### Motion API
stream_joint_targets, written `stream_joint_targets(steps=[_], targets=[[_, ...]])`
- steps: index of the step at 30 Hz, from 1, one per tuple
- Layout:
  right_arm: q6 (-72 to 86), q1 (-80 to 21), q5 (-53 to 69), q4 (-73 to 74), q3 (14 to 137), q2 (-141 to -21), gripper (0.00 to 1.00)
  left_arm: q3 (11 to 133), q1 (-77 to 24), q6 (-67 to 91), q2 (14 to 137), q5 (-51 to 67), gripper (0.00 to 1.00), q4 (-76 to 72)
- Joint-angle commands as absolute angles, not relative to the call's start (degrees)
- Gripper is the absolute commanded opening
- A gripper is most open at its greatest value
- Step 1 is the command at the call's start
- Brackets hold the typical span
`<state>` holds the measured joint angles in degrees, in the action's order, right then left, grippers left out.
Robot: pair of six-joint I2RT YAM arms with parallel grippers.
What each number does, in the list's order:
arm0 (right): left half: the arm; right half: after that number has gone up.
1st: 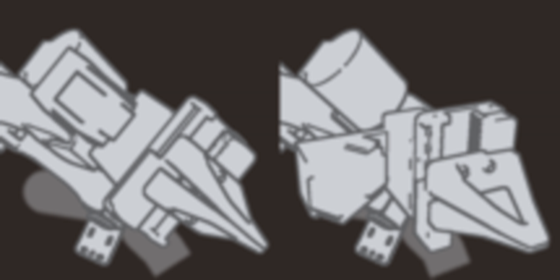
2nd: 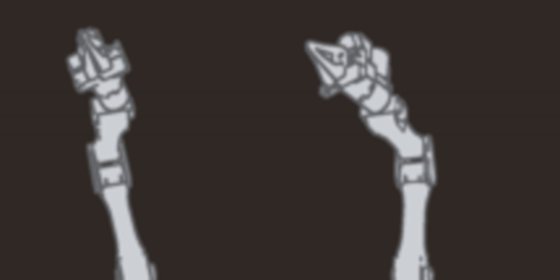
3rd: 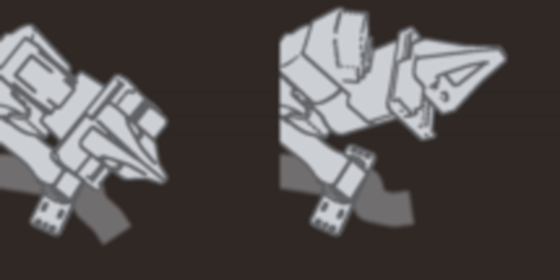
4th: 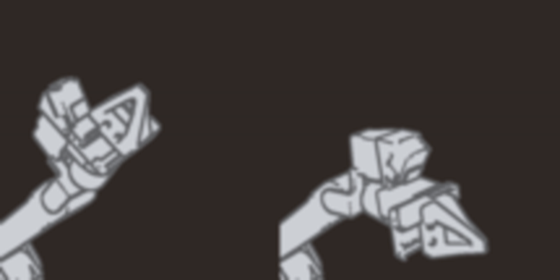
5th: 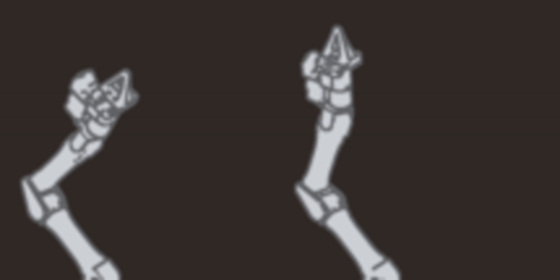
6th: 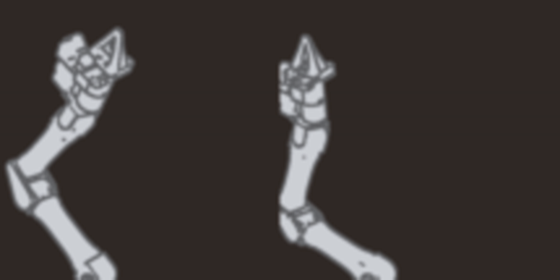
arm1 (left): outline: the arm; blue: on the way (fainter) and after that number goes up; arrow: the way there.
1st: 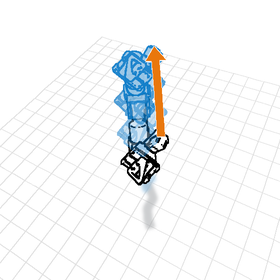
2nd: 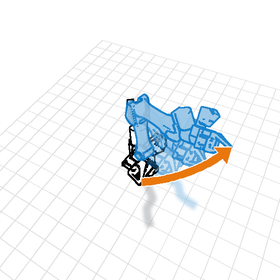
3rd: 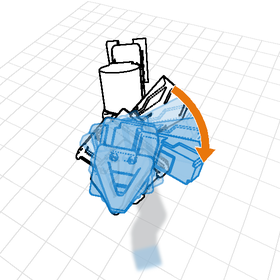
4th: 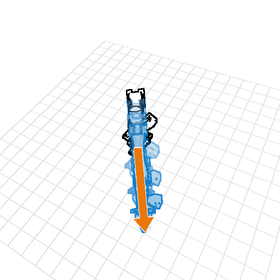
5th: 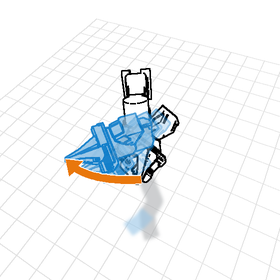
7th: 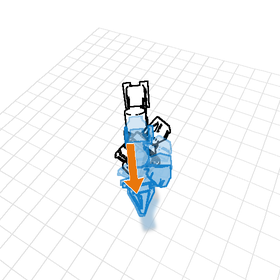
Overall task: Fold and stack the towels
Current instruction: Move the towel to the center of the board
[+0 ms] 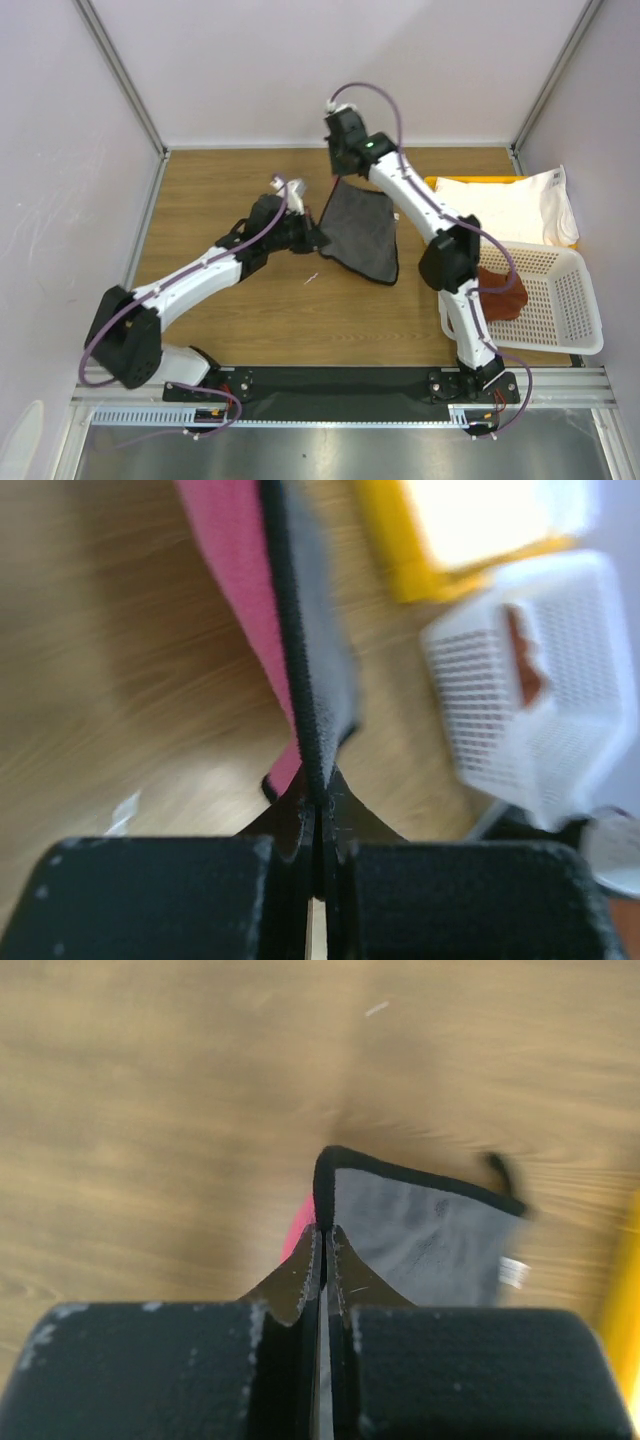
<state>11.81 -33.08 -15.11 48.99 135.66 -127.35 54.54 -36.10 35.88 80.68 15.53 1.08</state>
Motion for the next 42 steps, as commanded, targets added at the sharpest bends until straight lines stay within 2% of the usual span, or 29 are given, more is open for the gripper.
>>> stream_joint_targets(steps=[1,7,14,24,25,26,27,30,31,32,33,34,37,39,42], targets=[[11.07,-34.45,-16.71,39.39,137.64,-131.39,0.00,49.41,-33.49,36.23,71.22,10.04,0.00,9.56],[15.98,-37.26,-9.26,33.59,138.16,-138.24,0.00,41.94,-26.99,31.73,66.36,2.29,0.00,18.36],[20.82,-38.76,-0.53,24.45,139.57,-145.10,0.00,43.24,-23.39,36.38,68.99,-6.23,0.00,28.99],[27.24,-40.08,7.82,12.14,139.31,-150.46,0.00,40.43,-18.46,38.06,72.33,-8.70,0.00,33.22],[28.46,-40.17,8.69,10.65,139.31,-150.82,0.03,40.43,-18.20,38.14,73.29,-8.70,0.02,33.48],[29.09,-40.17,9.22,10.03,139.48,-151.17,0.10,40.60,-17.93,38.23,73.91,-8.79,0.06,34.27],[29.79,-40.17,10.27,9.67,140.35,-151.61,0.33,41.30,-17.76,38.67,74.87,-9.57,0.12,35.76],[29.10,-40.17,11.51,9.84,141.76,-151.00,0.56,42.97,-17.67,39.11,75.67,-10.90,0.25,37.35],[28.57,-40.17,11.77,10.71,142.38,-150.39,0.68,43.50,-17.67,39.02,75.76,-11.68,0.34,37.79],[27.52,-39.99,11.60,11.16,142.38,-149.68,0.73,43.94,-17.40,38.85,75.85,-11.86,0.37,38.49],[27.34,-39.73,11.51,11.86,142.12,-148.72,0.77,45.69,-17.14,38.50,76.02,-12.13,0.40,38.93],[27.33,-39.38,11.51,14.13,141.95,-146.80,0.78,46.75,-16.96,37.63,76.37,-13.09,0.54,39.46],[29.35,-36.84,13.79,18.89,138.09,-140.92,0.80,52.72,-16.26,35.69,78.66,-17.72,0.78,43.05],[30.24,-34.73,15.63,21.25,132.03,-137.48,0.82,57.10,-16.00,33.85,80.06,-19.07,0.88,45.52],[28.75,-32.27,14.68,25.21,124.04,-130.18,0.85,61.85,-15.82,29.73,81.03,-18.64,0.93,44.39]])
